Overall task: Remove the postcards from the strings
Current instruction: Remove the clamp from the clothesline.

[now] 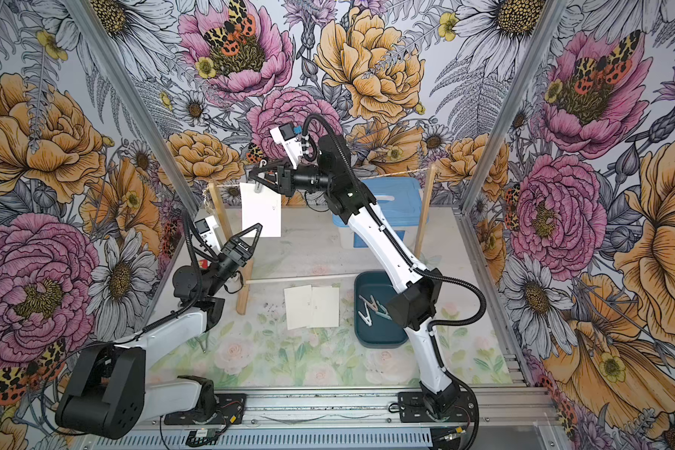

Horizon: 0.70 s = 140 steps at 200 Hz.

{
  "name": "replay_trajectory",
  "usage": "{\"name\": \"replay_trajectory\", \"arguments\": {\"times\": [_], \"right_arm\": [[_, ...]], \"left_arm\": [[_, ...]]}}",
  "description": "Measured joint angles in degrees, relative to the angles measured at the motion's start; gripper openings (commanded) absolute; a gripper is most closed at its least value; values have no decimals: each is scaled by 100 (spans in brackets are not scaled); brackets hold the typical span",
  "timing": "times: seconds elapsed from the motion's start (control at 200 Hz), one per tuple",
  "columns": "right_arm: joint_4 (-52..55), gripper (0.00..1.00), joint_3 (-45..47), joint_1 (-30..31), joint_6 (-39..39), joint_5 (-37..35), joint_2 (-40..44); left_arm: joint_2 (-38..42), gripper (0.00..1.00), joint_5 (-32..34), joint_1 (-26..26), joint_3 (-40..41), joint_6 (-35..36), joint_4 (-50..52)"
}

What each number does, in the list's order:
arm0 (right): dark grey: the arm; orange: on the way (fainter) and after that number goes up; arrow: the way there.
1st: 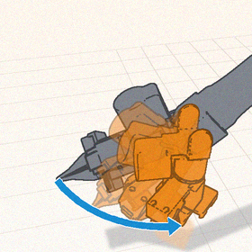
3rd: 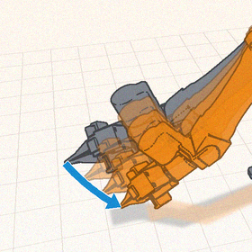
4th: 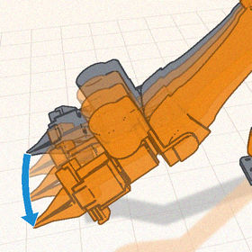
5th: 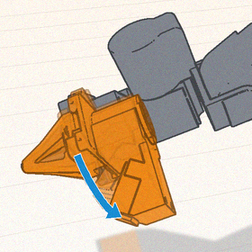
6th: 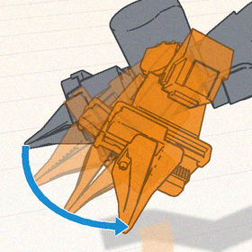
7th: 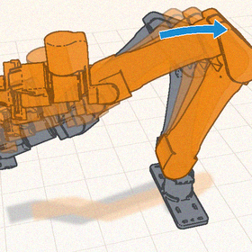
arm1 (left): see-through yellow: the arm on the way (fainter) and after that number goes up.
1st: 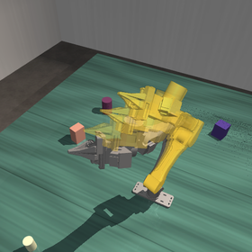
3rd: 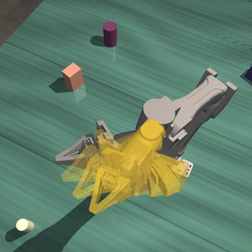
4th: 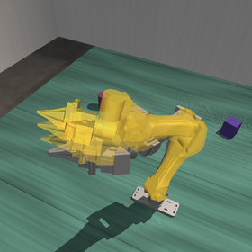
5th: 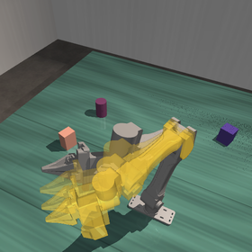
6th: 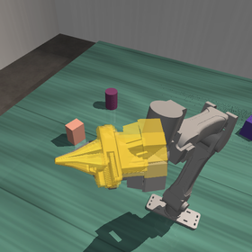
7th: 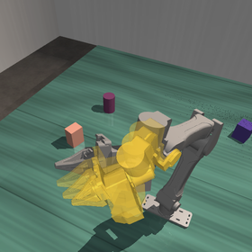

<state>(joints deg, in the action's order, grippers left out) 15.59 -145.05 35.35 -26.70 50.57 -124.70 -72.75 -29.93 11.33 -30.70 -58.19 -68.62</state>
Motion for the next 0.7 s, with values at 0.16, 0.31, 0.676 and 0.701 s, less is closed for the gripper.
{"name": "replay_trajectory", "arguments": {"times": [0.16,0.31,0.676,0.701], "right_arm": [[4,21,0,0,20,-107,0],[13,20,0,33,63,-273,0],[50,20,575,59,389,-870,597],[46,20,634,59,415,-916,667]], "left_arm": [[2,0,0,0,48,0,-24],[55,0,0,0,243,2,-42],[1082,0,28,212,852,304,656],[1182,0,37,247,876,348,756]]}}
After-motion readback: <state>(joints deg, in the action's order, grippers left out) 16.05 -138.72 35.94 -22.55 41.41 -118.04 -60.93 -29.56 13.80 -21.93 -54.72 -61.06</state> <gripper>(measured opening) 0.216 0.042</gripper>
